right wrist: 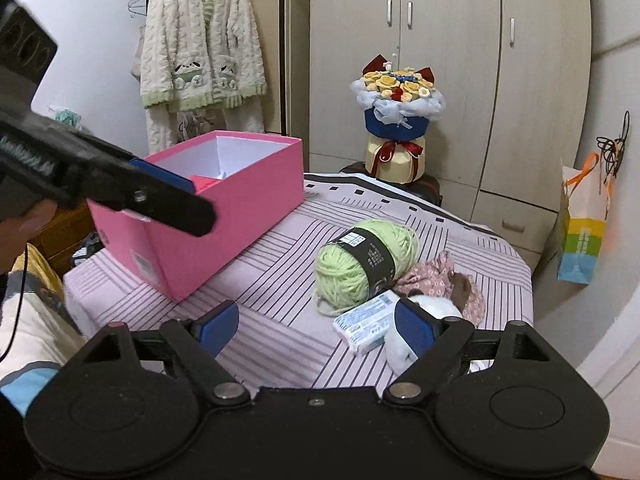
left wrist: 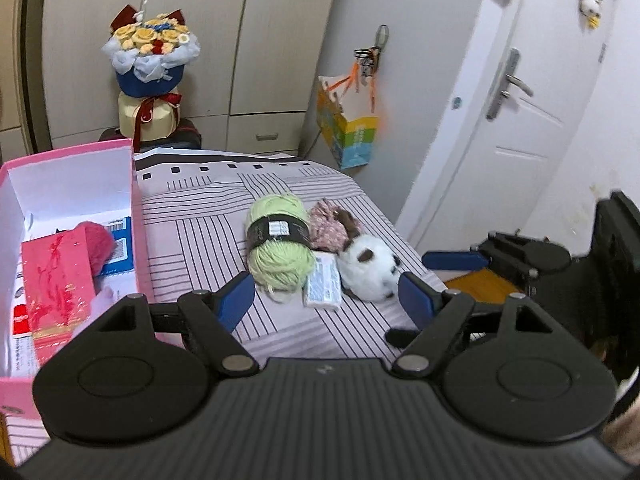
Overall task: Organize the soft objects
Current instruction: 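Move both tools back toward the green yarn ball, then grasp the green yarn ball with the left tool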
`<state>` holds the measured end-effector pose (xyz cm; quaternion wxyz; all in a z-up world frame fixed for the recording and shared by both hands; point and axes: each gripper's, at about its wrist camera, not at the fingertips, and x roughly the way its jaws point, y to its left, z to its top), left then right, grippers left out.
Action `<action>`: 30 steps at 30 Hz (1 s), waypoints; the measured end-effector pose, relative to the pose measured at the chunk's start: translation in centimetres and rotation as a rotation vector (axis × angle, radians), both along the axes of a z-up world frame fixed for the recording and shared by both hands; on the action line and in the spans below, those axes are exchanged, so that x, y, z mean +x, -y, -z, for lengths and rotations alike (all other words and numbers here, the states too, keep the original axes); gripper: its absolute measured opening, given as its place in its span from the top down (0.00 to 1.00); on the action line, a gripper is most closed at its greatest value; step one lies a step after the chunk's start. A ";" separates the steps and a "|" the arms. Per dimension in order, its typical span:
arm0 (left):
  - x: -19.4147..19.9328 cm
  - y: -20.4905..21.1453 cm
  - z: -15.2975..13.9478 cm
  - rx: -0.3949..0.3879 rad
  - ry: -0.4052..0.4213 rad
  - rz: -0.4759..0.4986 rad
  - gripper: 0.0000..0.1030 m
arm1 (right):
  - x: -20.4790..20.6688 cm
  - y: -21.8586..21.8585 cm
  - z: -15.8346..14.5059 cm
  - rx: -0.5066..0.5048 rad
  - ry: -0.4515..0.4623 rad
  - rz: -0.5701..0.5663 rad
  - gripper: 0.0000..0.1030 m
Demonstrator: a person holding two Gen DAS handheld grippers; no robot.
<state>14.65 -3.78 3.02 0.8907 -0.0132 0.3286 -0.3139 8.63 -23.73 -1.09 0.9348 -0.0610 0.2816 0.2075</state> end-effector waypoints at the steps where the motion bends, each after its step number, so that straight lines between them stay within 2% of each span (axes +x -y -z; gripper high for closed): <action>1: 0.7 0.3 0.2 -0.005 -0.004 -0.015 0.24 | 0.4 -0.2 0.3 -0.003 0.002 -0.001 0.13; 5: 3.1 1.4 1.5 -0.041 -0.011 -0.063 0.21 | 2.6 -1.4 1.9 -0.013 0.018 0.008 0.12; 7: 4.0 2.1 2.2 -0.041 0.006 -0.092 0.17 | 3.9 -2.1 2.6 -0.016 0.022 0.017 0.12; 10: 5.3 3.2 3.0 -0.017 0.028 -0.128 0.17 | 5.6 -2.9 3.8 -0.037 0.037 0.052 0.11; 16: 8.4 3.9 4.8 -0.036 -0.019 -0.180 0.17 | 8.5 -3.5 5.5 -0.070 0.053 0.086 0.11; 21: 10.7 4.1 6.1 -0.060 -0.078 -0.209 0.20 | 10.8 -3.3 6.5 -0.085 0.020 0.087 0.11; 26: 12.8 4.4 7.8 -0.096 -0.166 -0.226 0.36 | 12.7 -3.0 7.3 -0.047 -0.056 0.061 0.11; 30: 13.9 4.6 9.7 -0.090 -0.243 -0.221 0.39 | 13.7 -2.7 8.2 -0.048 -0.081 0.079 0.11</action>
